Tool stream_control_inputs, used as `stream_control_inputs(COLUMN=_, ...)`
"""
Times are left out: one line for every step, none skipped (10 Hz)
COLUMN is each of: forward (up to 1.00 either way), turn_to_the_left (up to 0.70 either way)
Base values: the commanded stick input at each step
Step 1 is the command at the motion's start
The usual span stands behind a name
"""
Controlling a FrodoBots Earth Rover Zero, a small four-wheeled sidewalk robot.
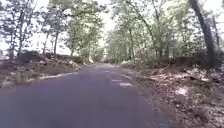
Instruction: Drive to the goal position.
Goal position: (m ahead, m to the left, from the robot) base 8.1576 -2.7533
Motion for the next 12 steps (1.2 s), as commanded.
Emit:
stream_control_inputs(forward=0.69, turn_to_the_left=0.00)
stream_control_inputs(forward=0.69, turn_to_the_left=0.00)
stream_control_inputs(forward=0.69, turn_to_the_left=0.00)
stream_control_inputs(forward=0.69, turn_to_the_left=0.00)
stream_control_inputs(forward=0.69, turn_to_the_left=0.00)
stream_control_inputs(forward=0.69, turn_to_the_left=0.00)
stream_control_inputs(forward=0.69, turn_to_the_left=0.00)
stream_control_inputs(forward=0.69, turn_to_the_left=0.00)
stream_control_inputs(forward=0.69, turn_to_the_left=0.00)
stream_control_inputs(forward=0.69, turn_to_the_left=0.00)
stream_control_inputs(forward=0.69, turn_to_the_left=0.00)
stream_control_inputs(forward=0.69, turn_to_the_left=0.00)
